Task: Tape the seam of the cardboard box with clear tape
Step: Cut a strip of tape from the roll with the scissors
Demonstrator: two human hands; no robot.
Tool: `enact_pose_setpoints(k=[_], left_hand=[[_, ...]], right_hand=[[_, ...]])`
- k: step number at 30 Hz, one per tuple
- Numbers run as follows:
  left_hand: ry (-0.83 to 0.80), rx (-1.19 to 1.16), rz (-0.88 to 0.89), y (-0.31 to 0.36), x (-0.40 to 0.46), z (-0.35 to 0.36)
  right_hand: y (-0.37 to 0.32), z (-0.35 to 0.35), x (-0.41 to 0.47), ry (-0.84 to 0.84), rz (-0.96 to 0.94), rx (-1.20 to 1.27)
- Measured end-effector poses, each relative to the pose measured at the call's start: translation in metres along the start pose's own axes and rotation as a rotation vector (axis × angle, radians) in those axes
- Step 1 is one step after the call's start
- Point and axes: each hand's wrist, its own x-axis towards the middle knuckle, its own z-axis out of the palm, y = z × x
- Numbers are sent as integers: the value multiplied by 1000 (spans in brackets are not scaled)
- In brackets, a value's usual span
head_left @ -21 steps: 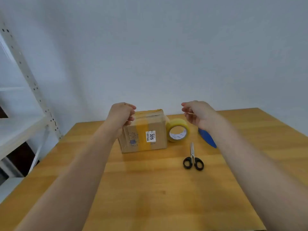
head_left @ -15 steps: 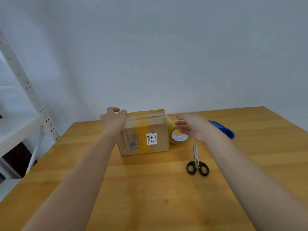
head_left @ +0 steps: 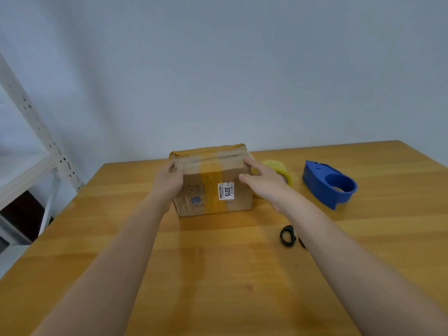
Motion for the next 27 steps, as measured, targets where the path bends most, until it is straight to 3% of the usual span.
enact_pose_setpoints(k=[11, 21, 27], left_hand=[[106, -4, 34, -11, -32, -17], [92, 25, -107, -23, -66, -37], [96, 211, -117, -31, -78, -44]], right_hand=[[3, 7, -28, -28, 9, 13], [1, 15, -63, -67, 8, -10], [2, 11, -70, -113, 8, -32]])
